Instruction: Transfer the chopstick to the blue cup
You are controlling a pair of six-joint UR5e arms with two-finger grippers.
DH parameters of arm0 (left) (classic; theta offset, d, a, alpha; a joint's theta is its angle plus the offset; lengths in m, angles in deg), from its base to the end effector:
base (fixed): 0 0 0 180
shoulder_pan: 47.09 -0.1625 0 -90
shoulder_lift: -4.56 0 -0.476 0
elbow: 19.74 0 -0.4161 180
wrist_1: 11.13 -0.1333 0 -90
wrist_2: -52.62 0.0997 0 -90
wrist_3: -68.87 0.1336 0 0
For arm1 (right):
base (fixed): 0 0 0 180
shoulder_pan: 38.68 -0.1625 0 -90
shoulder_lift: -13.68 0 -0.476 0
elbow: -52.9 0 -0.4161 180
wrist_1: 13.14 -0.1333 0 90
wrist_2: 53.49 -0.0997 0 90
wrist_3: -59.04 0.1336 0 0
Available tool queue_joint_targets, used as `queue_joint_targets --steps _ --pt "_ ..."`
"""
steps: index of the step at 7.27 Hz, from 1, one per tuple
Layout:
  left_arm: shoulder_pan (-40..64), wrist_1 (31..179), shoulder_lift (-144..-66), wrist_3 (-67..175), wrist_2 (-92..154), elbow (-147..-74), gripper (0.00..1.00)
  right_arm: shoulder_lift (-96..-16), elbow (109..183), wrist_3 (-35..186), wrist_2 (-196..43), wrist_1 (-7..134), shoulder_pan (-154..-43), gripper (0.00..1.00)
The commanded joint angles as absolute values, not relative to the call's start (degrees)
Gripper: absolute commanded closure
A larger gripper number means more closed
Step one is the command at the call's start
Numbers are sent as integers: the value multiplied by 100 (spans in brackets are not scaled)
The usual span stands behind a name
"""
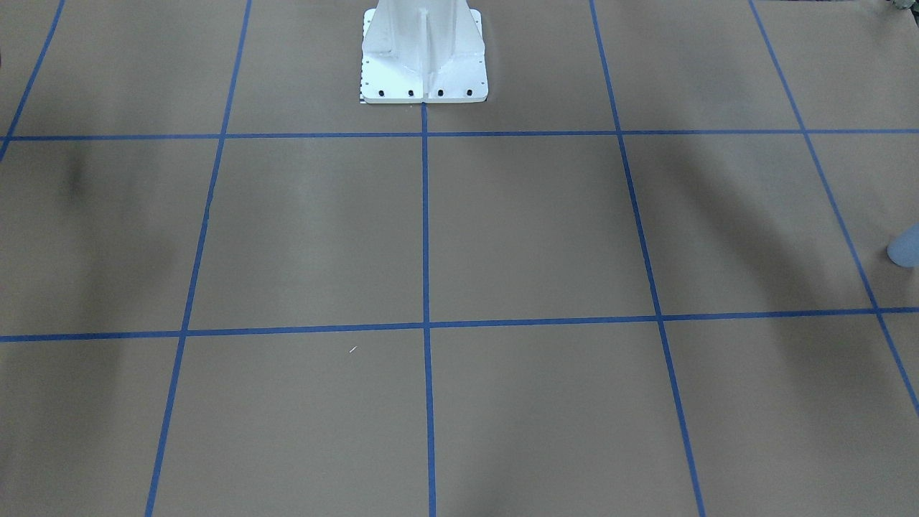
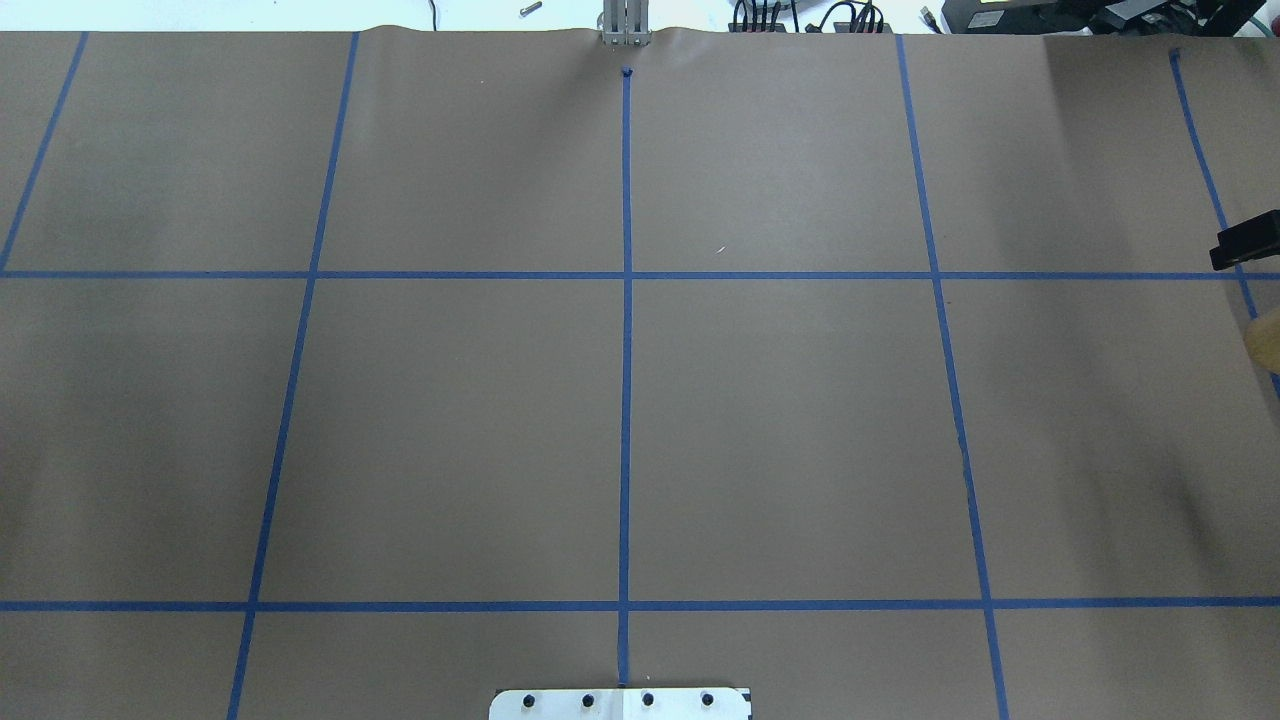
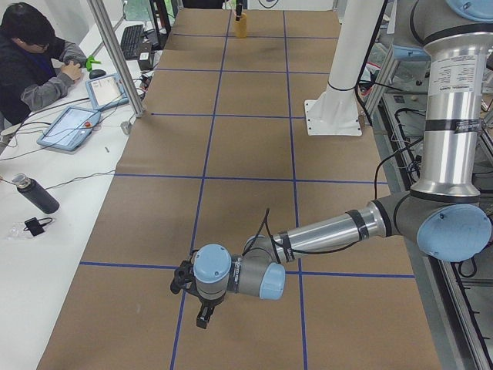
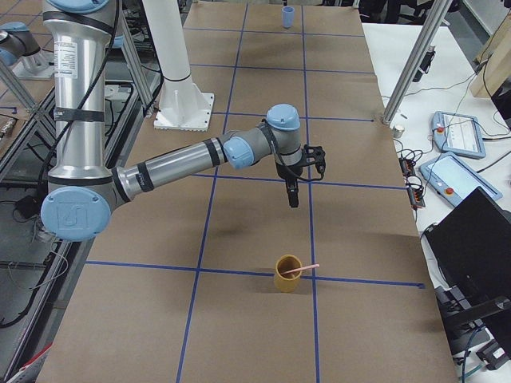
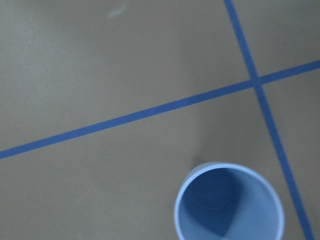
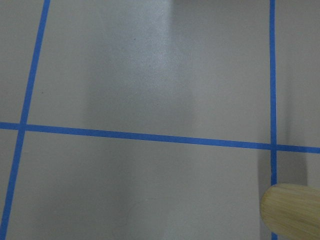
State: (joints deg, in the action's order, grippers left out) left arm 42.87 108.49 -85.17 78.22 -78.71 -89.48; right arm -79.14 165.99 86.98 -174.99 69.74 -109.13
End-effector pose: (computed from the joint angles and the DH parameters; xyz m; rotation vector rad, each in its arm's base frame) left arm -0.0447 -0.5018 0.8677 0.2100 0.7064 0.2136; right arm -0.1101 -0.4998 0.5490 0.2092 -0.6806 0.0088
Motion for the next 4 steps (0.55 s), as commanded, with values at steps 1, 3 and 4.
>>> queue_joint_targets --steps 1,3,4 --pt "4273 10867 -8692 7757 -7869 -8751 4 -7913 16584 8699 -17486 6974 -10908 0" --pt "4273 10875 -8929 7722 -7869 -8435 7 -7905 16575 8699 -17486 6974 -10881 0" --pt "4273 10893 -8948 7722 -7869 -8390 9 -7905 16567 8699 -17486 6965 -10881 0"
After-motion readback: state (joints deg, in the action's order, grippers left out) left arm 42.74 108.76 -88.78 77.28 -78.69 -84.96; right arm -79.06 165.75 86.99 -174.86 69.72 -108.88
